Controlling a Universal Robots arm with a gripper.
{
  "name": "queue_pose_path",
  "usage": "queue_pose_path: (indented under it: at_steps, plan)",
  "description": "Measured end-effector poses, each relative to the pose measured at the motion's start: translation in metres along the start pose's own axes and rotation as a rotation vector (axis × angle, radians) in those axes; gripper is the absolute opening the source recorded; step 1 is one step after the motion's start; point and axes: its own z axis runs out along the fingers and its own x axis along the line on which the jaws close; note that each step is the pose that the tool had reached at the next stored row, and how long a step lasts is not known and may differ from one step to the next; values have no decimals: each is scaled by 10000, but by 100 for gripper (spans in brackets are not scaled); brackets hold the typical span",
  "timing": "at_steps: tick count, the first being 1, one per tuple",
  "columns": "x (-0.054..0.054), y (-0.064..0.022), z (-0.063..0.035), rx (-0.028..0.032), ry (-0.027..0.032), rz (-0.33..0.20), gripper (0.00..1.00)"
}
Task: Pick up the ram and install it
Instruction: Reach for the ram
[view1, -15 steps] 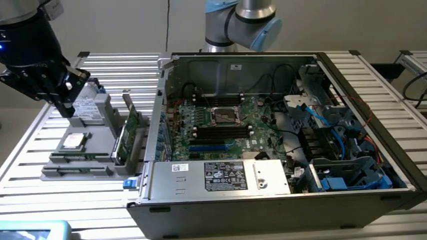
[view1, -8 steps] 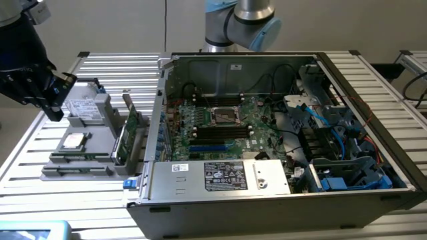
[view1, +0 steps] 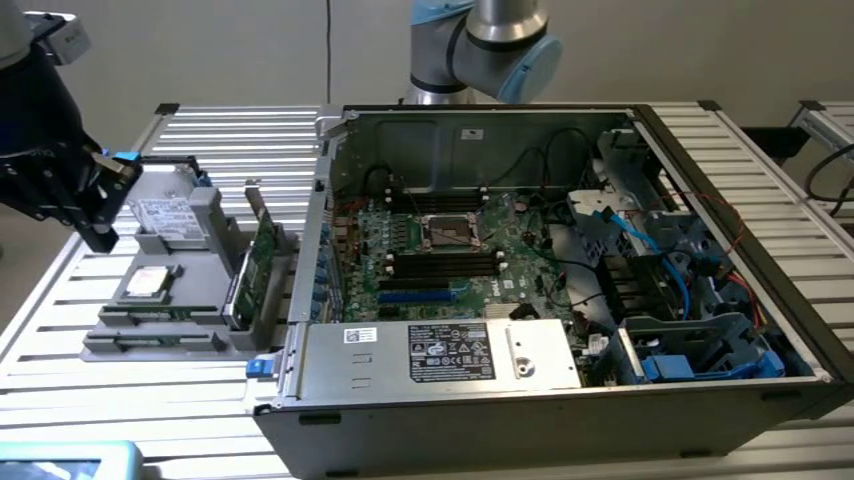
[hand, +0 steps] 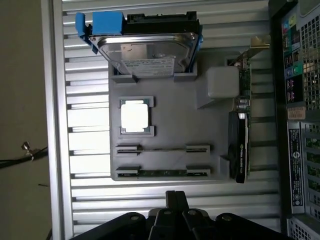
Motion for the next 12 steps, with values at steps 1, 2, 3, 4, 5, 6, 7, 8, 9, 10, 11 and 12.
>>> queue_pose_path:
  at_steps: [1,2,3,4,5,6,7,8,9,10,11,12]
  plan:
    - [0,0,18,0,0,0,11]
    - [-1,0,36,1,0,0,11]
    - [-1,0,56,0,1,1,11]
    - [-1,0,73,1,1,1,11]
    - [-2,0,92,1,0,1,11]
    - [-6,1,109,13,-1,-7,11]
    - [-9,10,123,37,-1,-29,11]
    - [-11,17,138,58,-3,-66,11]
    - [-13,23,151,67,-5,-127,11]
    - [-14,27,160,69,-5,-208,11]
    - [-16,29,163,73,-4,-294,11]
    - [-18,31,164,76,-4,-381,11]
